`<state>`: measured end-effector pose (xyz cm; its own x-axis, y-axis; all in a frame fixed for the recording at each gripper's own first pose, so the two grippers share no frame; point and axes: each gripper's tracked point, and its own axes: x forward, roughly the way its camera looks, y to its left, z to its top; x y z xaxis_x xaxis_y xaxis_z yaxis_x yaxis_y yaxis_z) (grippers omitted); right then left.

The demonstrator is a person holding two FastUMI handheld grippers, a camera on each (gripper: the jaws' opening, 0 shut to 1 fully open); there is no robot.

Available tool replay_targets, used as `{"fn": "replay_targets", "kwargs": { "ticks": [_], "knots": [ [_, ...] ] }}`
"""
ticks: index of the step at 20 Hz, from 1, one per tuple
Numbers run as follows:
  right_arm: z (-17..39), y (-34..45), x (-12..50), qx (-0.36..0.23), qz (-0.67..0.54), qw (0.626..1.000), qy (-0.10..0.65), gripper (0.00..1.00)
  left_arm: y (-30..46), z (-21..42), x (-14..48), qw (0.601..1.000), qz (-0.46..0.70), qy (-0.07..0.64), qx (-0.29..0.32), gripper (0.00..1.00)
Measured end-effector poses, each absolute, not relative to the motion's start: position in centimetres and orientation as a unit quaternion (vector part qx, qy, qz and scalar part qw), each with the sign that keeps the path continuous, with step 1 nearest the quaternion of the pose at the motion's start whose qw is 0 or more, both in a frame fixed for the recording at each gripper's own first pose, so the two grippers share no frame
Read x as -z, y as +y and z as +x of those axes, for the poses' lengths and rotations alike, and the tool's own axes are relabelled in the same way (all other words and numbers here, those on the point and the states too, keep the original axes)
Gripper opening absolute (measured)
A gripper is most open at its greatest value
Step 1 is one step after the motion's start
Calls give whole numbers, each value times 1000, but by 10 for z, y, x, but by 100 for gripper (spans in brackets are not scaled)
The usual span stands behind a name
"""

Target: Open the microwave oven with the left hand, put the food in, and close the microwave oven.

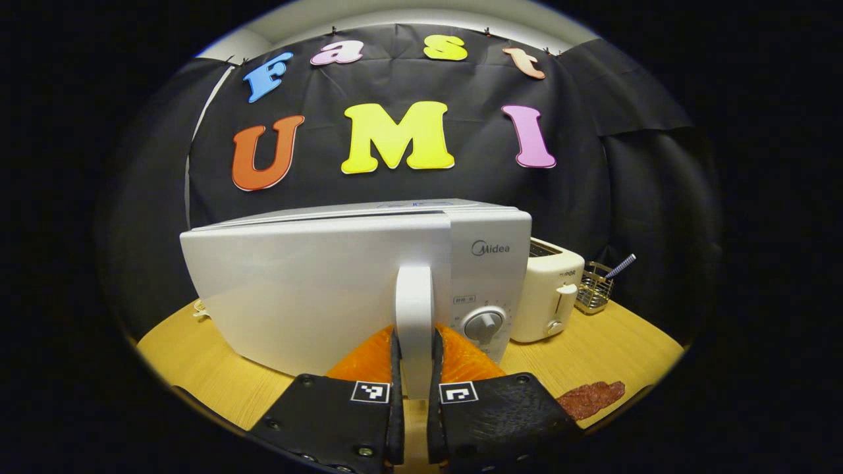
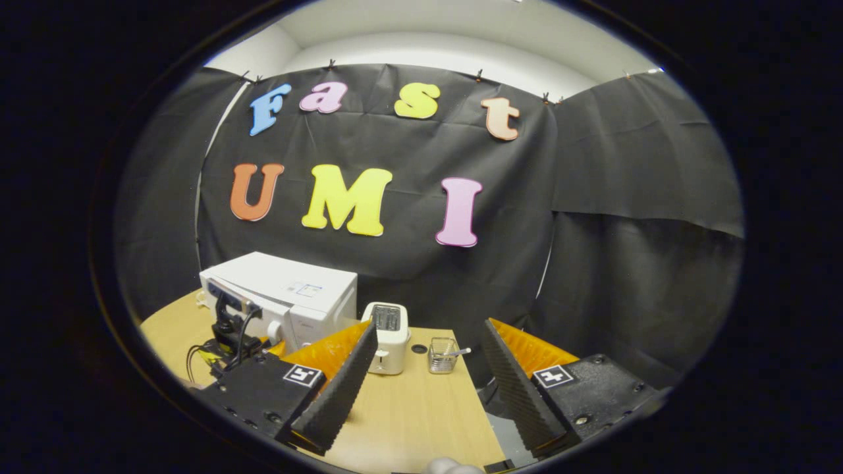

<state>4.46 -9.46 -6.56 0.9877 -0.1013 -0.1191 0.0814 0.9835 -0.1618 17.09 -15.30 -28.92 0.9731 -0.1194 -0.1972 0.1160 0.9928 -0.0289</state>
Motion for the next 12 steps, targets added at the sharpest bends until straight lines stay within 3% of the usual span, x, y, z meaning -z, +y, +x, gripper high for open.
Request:
{"fn": "replay_targets", "kwargs": {
  "ticks": [1,4,12],
  "knots": [
    [42,-91,68,42,-79,994,65,96,-149,159,294,992,-11,108,62,13],
    [37,-75,75,28,-80,994,73,100,-129,117,294,991,-15,120,62,13],
    [19,-12,76,-17,-70,995,71,100,-55,34,299,988,4,150,41,18]
  ]
}}
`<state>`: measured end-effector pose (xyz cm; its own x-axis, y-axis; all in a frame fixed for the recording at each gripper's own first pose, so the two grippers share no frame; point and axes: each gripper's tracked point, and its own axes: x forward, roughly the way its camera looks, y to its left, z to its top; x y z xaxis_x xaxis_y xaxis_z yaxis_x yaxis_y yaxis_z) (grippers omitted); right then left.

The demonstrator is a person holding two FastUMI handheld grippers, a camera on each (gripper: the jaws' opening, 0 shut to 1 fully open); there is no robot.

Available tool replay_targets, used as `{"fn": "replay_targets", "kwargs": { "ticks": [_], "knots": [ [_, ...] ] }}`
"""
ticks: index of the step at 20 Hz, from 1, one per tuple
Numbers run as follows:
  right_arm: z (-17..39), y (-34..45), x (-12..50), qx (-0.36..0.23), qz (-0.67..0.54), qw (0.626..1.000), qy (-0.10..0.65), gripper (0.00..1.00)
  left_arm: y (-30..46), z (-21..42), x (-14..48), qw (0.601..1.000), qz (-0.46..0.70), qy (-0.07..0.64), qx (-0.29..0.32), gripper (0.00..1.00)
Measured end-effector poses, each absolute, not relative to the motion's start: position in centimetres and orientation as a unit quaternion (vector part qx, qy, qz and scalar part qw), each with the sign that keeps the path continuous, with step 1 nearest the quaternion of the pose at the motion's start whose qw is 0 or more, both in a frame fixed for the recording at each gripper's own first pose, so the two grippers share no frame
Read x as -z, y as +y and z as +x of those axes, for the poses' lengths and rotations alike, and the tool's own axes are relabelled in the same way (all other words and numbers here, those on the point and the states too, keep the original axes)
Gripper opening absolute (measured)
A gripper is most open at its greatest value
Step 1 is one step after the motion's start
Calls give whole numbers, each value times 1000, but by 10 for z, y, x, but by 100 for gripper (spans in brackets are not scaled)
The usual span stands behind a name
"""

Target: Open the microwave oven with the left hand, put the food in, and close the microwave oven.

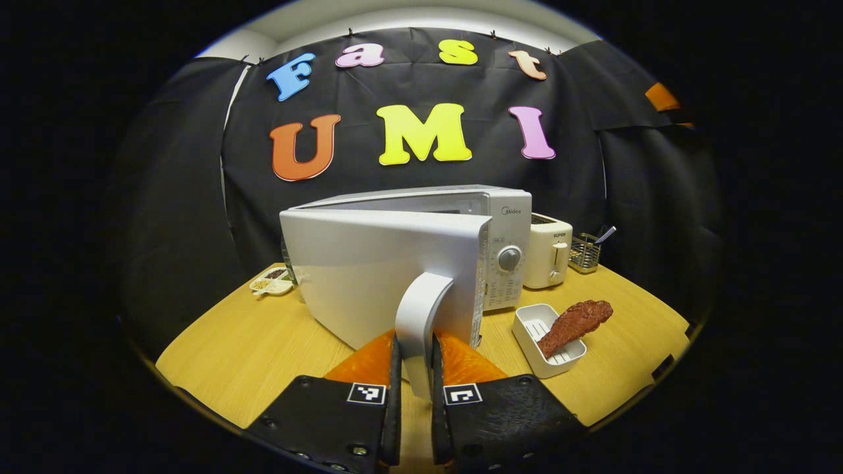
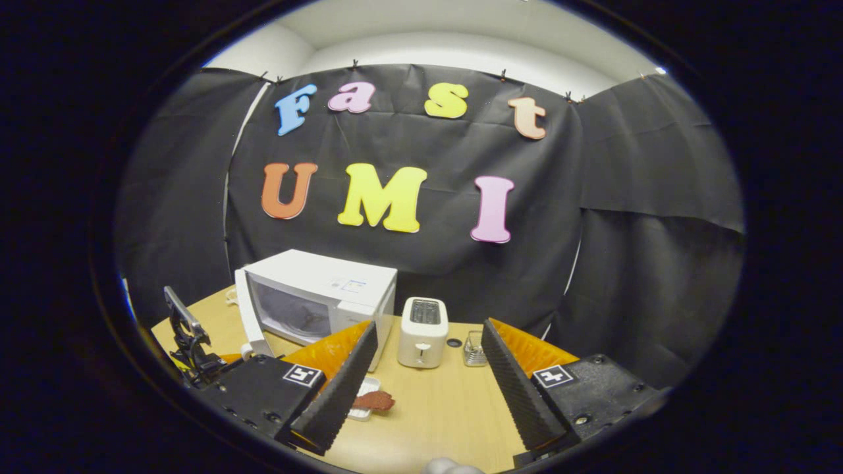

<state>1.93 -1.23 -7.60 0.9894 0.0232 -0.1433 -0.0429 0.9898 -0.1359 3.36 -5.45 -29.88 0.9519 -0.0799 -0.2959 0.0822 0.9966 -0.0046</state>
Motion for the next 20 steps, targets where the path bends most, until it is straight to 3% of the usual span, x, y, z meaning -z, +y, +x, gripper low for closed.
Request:
{"fn": "replay_targets", "kwargs": {
  "ticks": [1,2,3,4,5,7,9,11,13,14,15,16,17,18,20],
  "knots": [
    [17,-3,77,-22,-67,995,71,100,-46,28,301,987,5,155,39,18],
    [14,4,78,-25,-65,995,73,96,-36,21,301,987,4,158,34,26],
    [11,12,80,-30,-62,995,73,100,-22,14,303,986,1,163,26,18],
    [9,19,80,-32,-61,995,73,100,-9,7,303,986,0,166,17,18],
    [6,26,83,-35,-62,995,73,95,4,-1,305,986,2,169,7,19],
    [1,40,87,-41,-62,994,76,100,29,-11,307,985,11,170,-5,21],
    [-4,55,92,-50,-63,993,82,95,52,-19,310,985,18,172,-19,21],
    [-8,66,94,-56,-65,993,84,100,67,-25,313,984,5,179,-22,27],
    [-12,76,95,-61,-65,992,85,96,78,-27,313,983,-3,180,-20,29],
    [-13,81,94,-63,-64,992,83,100,82,-29,313,983,-5,183,-17,36],
    [-15,84,94,-65,-65,992,83,100,89,-30,313,983,-3,182,-18,36],
    [-17,87,94,-66,-66,992,83,96,95,-30,313,983,-7,184,-10,45],
    [-18,90,94,-68,-66,992,83,100,101,-34,314,982,-11,190,-15,47],
    [-20,93,93,-70,-66,992,82,96,105,-33,315,981,-18,191,-12,53],
    [-22,98,91,-72,-66,992,81,100,119,-41,315,980,-26,198,-14,62]
  ]
}}
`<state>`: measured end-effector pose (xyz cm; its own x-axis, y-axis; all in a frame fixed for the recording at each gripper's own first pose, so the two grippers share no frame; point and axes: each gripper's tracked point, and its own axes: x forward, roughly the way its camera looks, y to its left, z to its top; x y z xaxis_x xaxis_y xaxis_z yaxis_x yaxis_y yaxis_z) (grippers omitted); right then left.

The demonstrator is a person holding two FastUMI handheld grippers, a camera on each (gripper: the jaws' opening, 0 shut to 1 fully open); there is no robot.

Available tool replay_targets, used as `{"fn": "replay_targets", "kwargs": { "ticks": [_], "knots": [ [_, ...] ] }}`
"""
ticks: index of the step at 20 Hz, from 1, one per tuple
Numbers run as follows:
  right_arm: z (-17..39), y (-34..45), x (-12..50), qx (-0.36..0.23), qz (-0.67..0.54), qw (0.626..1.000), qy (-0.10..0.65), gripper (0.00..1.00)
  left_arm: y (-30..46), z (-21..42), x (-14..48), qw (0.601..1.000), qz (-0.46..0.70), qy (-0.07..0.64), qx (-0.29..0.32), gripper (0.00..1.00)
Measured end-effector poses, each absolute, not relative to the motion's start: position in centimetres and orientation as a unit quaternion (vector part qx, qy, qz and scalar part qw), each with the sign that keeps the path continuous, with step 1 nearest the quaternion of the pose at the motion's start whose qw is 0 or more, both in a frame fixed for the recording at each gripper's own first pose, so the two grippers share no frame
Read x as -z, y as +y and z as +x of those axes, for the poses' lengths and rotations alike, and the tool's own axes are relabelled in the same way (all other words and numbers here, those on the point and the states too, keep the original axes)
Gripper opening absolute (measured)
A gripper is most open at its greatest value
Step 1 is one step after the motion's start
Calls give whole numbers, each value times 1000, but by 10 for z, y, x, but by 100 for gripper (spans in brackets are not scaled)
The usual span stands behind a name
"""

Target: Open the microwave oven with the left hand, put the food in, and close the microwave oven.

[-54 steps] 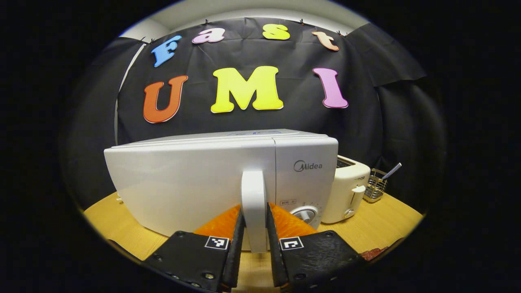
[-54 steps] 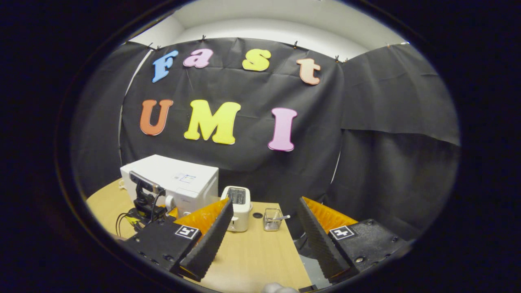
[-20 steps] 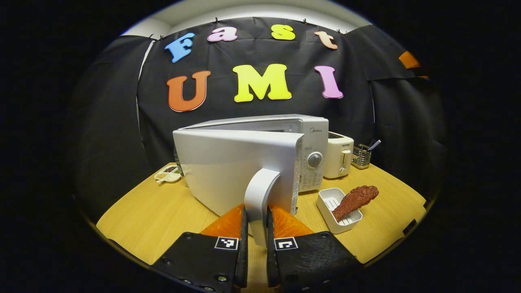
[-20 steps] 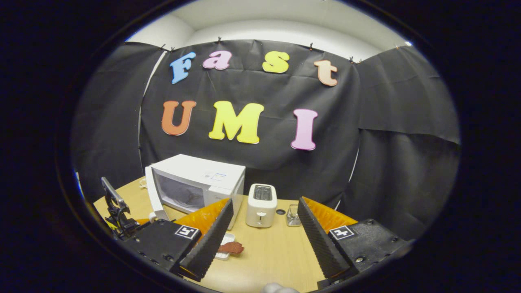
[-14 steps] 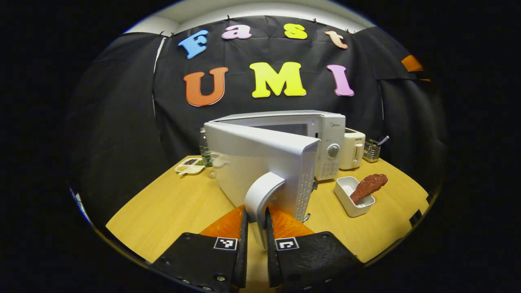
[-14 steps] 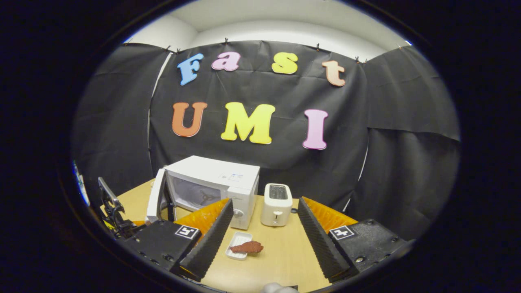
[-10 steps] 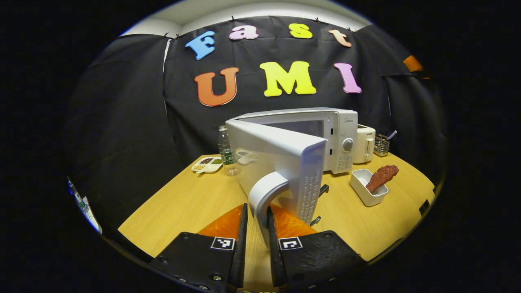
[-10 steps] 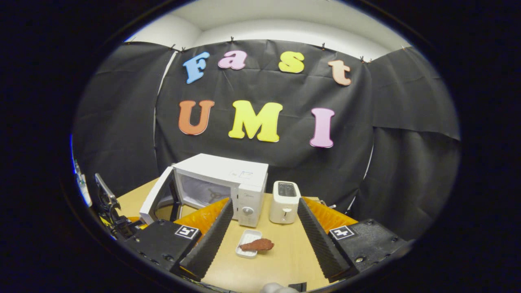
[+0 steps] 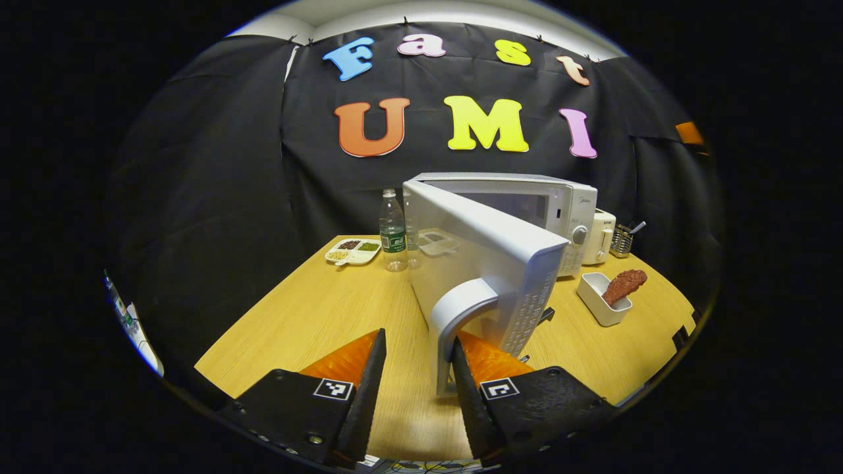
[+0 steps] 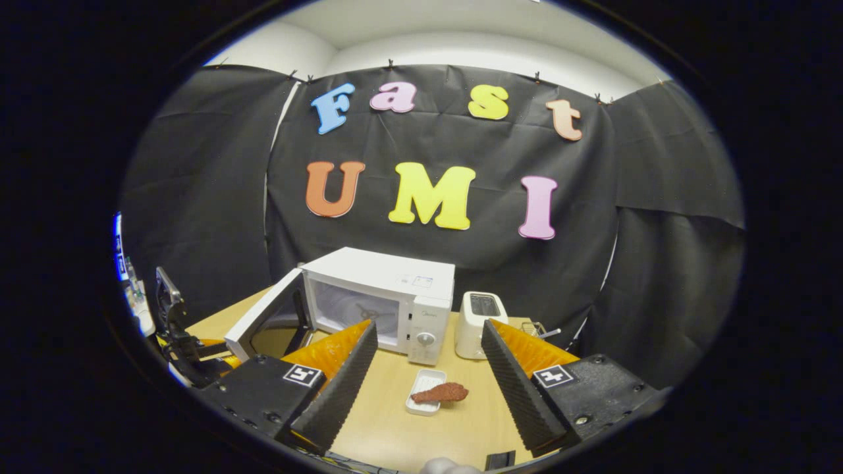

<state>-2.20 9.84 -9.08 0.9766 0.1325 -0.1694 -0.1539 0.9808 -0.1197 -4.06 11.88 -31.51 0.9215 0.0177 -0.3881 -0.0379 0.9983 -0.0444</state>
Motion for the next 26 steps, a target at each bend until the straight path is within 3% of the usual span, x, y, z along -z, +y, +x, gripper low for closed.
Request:
{"fn": "replay_targets", "kwargs": {
  "ticks": [1,2,3,5,6,9,10,11,15,16,18,26],
  "knots": [
    [-23,100,92,-73,-66,992,81,100,124,-45,315,979,-34,202,-13,55],
    [-24,103,92,-74,-66,992,80,96,131,-48,311,981,-37,191,-16,57],
    [-26,104,93,-74,-67,992,80,100,137,-52,313,981,-31,191,-19,60],
    [-28,108,96,-77,-68,991,82,95,157,-55,313,982,-10,185,-33,71],
    [-28,109,98,-77,-66,991,84,100,164,-56,314,982,-10,187,-37,80],
    [-29,111,112,-78,-67,990,94,96,181,-62,312,982,3,184,-53,93],
    [-28,111,116,-76,-70,990,98,100,188,-63,311,981,12,182,-62,89],
    [-29,108,122,-74,-72,990,101,100,196,-64,310,981,18,181,-69,96],
    [-29,102,142,-66,-71,989,113,100,224,-68,307,979,19,181,-95,97],
    [-28,99,149,-63,-70,988,120,96,228,-70,305,978,21,181,-97,96],
    [-26,91,173,-57,-62,987,136,100,233,-77,299,978,25,178,-103,97],
    [10,52,315,-45,38,966,252,100,207,-104,223,984,-14,151,-95,97]
  ]
}}
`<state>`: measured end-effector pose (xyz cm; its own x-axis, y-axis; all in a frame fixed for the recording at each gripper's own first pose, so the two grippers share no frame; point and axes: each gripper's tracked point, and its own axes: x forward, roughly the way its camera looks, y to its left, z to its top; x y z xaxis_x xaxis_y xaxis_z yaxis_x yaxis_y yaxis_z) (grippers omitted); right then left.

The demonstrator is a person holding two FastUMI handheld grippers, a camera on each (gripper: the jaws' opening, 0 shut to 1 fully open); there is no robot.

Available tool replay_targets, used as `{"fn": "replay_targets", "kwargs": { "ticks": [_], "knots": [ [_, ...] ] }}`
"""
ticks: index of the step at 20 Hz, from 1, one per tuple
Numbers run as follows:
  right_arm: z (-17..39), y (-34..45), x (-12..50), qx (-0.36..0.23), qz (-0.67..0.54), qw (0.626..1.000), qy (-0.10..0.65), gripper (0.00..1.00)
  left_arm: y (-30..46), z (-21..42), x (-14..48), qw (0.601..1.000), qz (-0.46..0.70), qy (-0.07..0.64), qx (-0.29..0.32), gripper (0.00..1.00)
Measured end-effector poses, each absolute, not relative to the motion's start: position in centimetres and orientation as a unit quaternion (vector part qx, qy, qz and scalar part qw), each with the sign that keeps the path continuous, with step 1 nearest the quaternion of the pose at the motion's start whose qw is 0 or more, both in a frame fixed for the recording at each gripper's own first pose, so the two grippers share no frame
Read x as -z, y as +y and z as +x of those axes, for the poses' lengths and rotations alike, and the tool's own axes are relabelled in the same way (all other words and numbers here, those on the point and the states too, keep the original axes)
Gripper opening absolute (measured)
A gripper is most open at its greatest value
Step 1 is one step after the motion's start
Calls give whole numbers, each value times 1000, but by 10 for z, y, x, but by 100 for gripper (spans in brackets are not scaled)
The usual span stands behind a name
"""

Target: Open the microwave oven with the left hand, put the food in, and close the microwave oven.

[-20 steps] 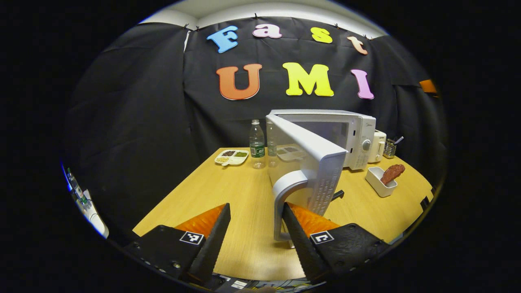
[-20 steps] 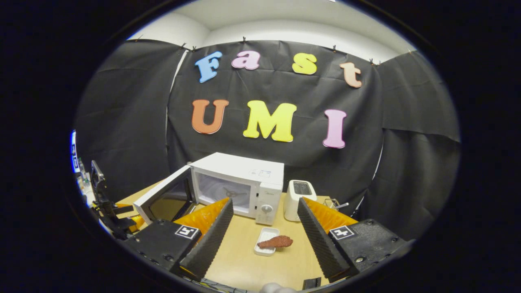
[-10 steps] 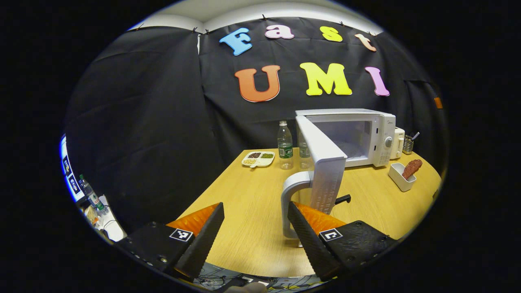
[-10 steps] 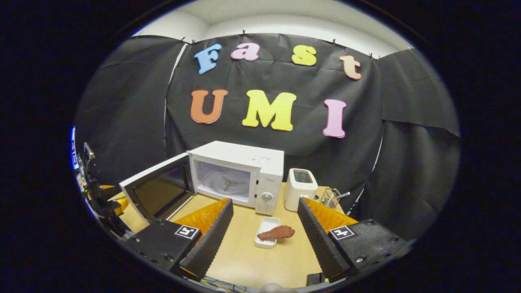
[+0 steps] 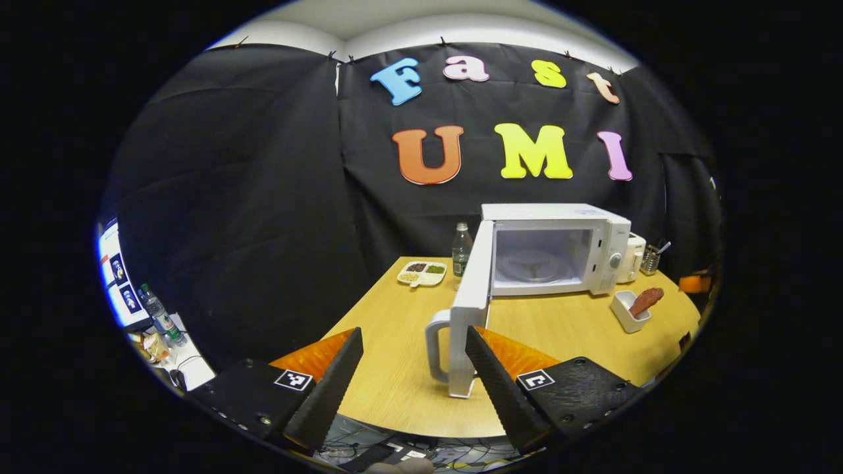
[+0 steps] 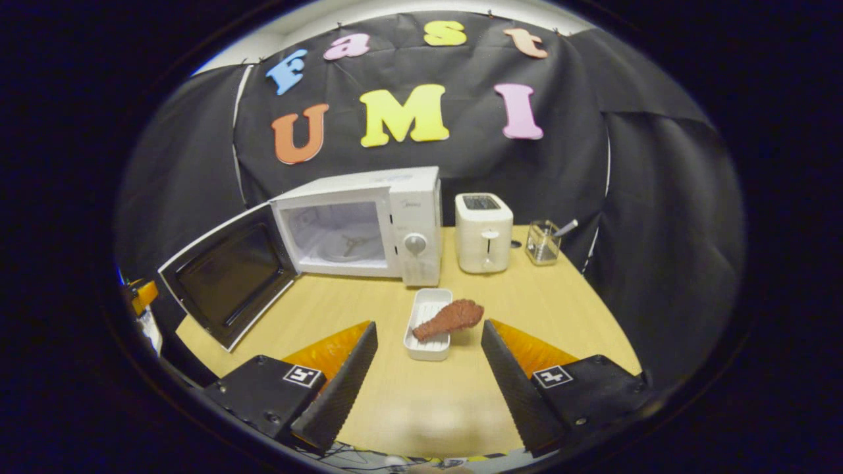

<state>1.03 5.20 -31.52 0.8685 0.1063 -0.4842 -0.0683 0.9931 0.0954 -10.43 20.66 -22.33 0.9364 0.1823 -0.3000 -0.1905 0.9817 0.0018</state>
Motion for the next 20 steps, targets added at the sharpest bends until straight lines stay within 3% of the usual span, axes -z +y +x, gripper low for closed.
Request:
{"fn": "replay_targets", "kwargs": {
  "ticks": [5,12,13,14,16,17,19,20],
  "knots": [
    [52,36,371,-60,71,954,286,98,143,-83,157,992,-32,109,-63,97],
    [126,34,388,-117,149,934,302,97,80,-32,100,995,-18,78,-58,96],
    [132,38,392,-130,164,927,310,90,74,-26,98,995,-10,80,-63,96],
    [138,37,397,-137,170,923,318,76,67,-21,94,995,-5,81,-65,96],
    [146,39,400,-151,175,916,328,71,53,-13,88,995,2,79,-66,96],
    [148,38,401,-154,178,914,330,43,47,-11,88,995,5,79,-66,96],
    [149,36,400,-158,204,905,337,23,42,-8,90,994,17,84,-66,96],
    [152,39,398,-166,220,899,341,34,39,-7,90,994,21,85,-65,96]
  ]
}}
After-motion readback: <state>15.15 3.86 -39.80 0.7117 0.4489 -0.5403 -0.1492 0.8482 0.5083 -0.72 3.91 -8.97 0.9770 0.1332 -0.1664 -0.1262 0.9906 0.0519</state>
